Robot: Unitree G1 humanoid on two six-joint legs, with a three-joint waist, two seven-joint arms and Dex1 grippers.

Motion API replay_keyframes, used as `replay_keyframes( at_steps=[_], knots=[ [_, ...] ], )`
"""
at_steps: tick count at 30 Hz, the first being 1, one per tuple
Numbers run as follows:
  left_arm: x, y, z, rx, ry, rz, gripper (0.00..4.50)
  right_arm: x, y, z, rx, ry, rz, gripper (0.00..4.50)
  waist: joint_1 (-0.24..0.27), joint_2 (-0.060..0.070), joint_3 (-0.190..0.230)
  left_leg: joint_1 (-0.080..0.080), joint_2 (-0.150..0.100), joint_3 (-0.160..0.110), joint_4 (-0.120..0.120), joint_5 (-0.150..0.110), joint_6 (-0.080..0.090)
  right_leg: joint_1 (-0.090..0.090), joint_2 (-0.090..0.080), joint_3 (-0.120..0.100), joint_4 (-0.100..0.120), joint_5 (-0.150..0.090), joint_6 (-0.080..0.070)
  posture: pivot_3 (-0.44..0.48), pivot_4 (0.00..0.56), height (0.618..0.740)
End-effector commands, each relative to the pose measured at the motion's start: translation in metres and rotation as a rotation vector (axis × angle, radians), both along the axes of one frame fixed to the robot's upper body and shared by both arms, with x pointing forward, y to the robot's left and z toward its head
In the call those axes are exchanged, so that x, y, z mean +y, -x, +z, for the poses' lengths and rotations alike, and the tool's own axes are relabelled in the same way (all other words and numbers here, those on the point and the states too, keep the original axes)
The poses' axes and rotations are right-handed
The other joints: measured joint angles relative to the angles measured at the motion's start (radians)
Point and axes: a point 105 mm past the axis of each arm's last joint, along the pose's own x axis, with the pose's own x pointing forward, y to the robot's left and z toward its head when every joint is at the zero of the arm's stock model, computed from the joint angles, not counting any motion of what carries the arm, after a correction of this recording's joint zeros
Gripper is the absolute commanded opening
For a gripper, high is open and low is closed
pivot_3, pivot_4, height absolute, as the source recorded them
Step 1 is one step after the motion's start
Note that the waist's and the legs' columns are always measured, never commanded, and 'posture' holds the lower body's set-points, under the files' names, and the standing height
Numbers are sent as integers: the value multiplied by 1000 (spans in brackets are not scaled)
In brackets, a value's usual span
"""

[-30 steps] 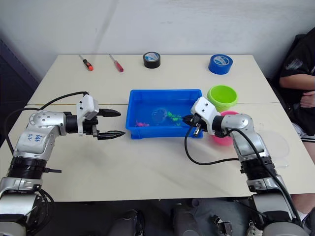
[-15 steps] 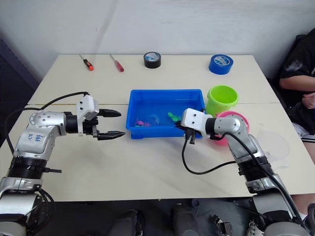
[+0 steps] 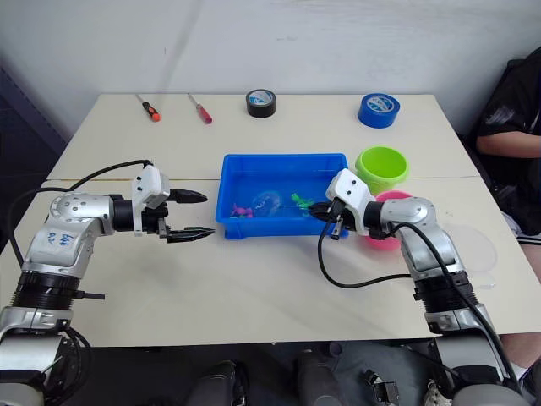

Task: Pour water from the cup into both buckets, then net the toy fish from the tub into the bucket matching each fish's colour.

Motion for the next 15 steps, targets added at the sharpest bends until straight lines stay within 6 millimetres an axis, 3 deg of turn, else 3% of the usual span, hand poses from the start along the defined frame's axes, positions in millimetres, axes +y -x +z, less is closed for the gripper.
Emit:
replay_keyframes(
  at_steps=[1,6,15],
  knots=[
    [1,-2,12,-51,-4,-10,4477,-2,-1,6,-143,133,25,0,0,0,0,0,0,0,0,0,0,0,0,0,0,0,0,0,150,740],
    [3,-4,12,-53,-12,-8,4477,0,-7,0,-279,297,78,0,-3,0,0,0,0,0,0,0,0,0,0,0,-1,0,0,0,150,740],
    [8,-3,11,-55,-19,4,4477,27,-2,2,-219,182,161,0,-2,0,0,0,0,0,0,0,0,0,1,0,0,0,0,0,150,740]
  ],
)
